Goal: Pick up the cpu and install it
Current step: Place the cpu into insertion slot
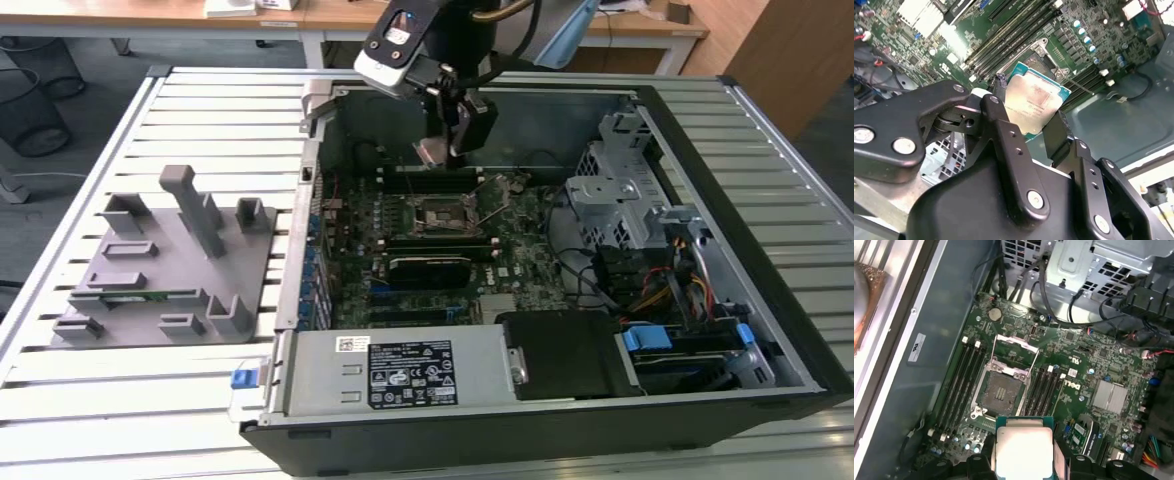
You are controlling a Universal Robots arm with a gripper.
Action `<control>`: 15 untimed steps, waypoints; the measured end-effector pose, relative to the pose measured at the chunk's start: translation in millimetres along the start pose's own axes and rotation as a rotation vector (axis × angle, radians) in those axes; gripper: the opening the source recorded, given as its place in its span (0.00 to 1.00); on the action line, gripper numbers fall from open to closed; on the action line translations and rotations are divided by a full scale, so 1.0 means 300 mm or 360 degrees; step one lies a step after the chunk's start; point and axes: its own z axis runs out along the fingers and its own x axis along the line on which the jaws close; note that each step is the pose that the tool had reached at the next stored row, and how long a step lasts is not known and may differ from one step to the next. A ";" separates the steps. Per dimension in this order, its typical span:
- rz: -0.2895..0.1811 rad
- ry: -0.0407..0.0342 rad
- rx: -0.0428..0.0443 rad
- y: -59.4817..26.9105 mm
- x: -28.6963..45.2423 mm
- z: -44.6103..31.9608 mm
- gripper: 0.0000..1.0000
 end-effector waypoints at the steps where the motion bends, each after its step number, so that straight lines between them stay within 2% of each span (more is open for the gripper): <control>1: 0.0019 -0.0001 0.0000 0.000 0.000 0.001 0.54; 7: 0.0105 -0.0006 -0.0001 0.003 0.009 0.008 0.54; 15: 0.0137 -0.0007 0.0000 0.009 0.031 0.055 0.54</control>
